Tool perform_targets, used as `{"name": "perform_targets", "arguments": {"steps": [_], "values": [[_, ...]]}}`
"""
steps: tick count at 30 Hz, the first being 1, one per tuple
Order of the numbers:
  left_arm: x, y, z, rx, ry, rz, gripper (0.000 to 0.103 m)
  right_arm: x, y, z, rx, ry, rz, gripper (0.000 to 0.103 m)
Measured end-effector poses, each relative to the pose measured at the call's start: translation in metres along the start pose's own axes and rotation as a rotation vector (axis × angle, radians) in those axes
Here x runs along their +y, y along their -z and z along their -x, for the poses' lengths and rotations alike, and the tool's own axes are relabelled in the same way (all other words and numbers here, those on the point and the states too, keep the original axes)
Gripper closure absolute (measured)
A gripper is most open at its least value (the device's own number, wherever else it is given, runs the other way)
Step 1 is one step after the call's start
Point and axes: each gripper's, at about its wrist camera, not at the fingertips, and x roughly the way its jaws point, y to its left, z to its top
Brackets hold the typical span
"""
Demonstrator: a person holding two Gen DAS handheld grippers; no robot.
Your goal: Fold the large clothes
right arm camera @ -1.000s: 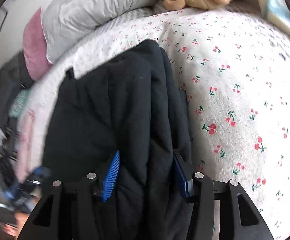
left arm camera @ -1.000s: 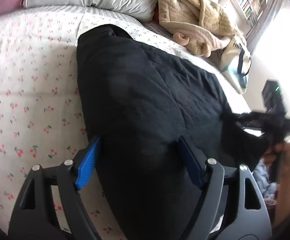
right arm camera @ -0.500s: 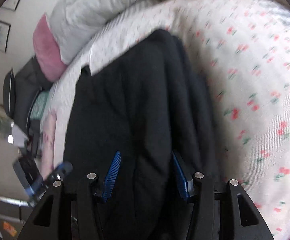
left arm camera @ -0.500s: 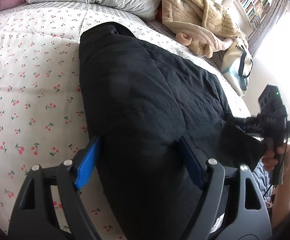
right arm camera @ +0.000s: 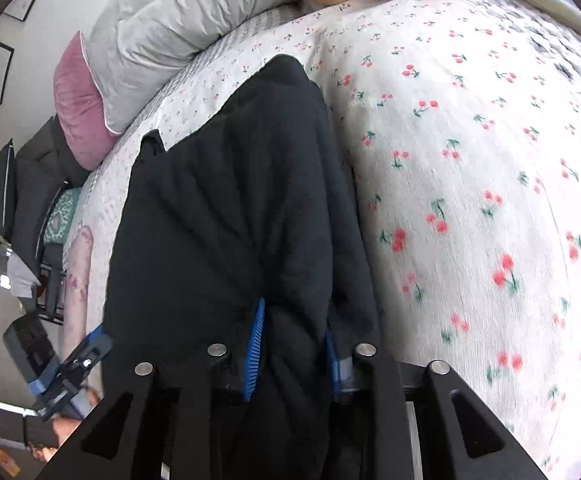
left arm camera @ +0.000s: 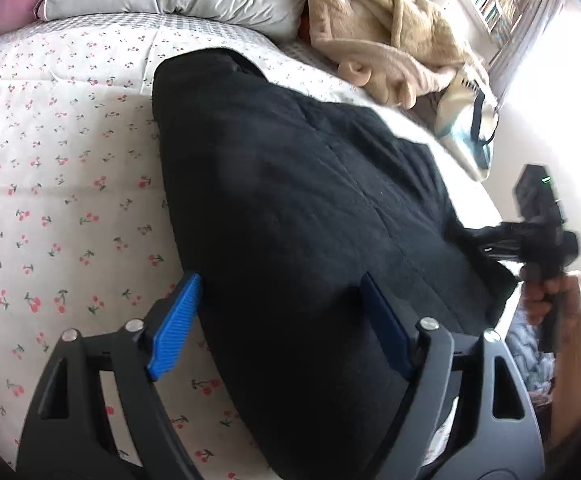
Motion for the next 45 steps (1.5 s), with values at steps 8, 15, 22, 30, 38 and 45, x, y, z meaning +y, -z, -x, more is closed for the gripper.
{"name": "perform_targets", "arguments": {"steps": [8,15,22,30,38,45], "values": [[0.032,-0.003,-0.014,0.098,0.112,0.204,0.006,-0.025,0.011,0.01,0.058,-0.08,-0.074,0.029],[0.057,0.005,-0.056,0.215,0.32,0.438,0.0,-0.042,0.011,-0.009,0.154,-0.179,-0.133,0.027],[0.05,-0.004,-0.062,0.191,0.278,0.43,0.008,-0.028,0.017,-0.008,0.127,-0.1,-0.101,0.045],[0.01,-0.027,-0.029,0.058,0.125,0.245,0.034,0.014,0.024,0.027,-0.055,-0.112,0.037,0.068],[-0.048,-0.081,0.029,-0.197,0.182,-0.011,0.038,0.067,0.046,0.117,-0.394,-0.076,0.262,0.068],[-0.026,-0.125,-0.022,-0.143,0.185,0.018,0.011,0.034,0.04,0.128,-0.513,0.024,0.169,0.043]]}}
